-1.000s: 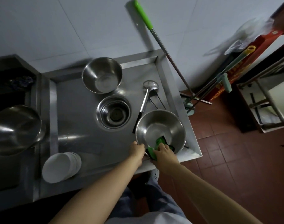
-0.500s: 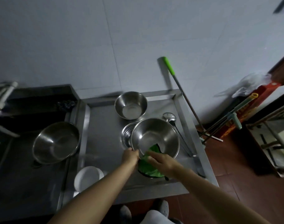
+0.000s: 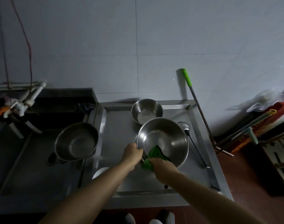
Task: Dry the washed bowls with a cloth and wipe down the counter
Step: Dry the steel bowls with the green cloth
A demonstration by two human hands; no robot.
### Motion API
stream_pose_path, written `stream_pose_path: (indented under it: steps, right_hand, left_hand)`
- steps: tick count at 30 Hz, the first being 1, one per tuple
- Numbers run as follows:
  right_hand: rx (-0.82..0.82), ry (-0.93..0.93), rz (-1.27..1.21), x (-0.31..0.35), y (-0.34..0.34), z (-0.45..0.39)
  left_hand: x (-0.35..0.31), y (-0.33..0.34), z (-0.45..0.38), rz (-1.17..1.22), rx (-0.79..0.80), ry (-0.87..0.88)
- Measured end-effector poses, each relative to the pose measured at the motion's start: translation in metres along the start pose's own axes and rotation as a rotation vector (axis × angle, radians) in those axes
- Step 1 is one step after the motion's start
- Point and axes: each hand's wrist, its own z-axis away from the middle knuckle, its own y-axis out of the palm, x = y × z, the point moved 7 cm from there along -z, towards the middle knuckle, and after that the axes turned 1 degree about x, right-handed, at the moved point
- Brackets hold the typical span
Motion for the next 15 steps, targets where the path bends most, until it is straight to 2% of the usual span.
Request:
stream_pose_path:
  steps: [4,6,10,13,15]
  right_hand:
    - [-0.025,-0.237,0.382,-0.021,0.004,0.027]
    - [0.005,-0.264,0.49,-0.029,0.007,0.03]
    - [0.048,-0.186,0.489,-0.021,0.003,0.023]
    - [0.042,-0.08,0.424,-0.008,-0.006,0.019]
    - [0.021,-0.036,0.407,0.002,-0.011,0.017]
  left_hand:
    - [-0.017,-0.032,-0.005,-0.082,0.164,0.017]
    - [-0.022,-0.042,-0.005,-0.081,0.198,-0.021]
    - [-0.01,-0.035,-0.008,0.066,0.135,-0.01]
    - [0.017,0.003,0.007,0.263,0.141,-0.114]
    - [0.029,0.021,0.015,0.354,0.051,-0.15]
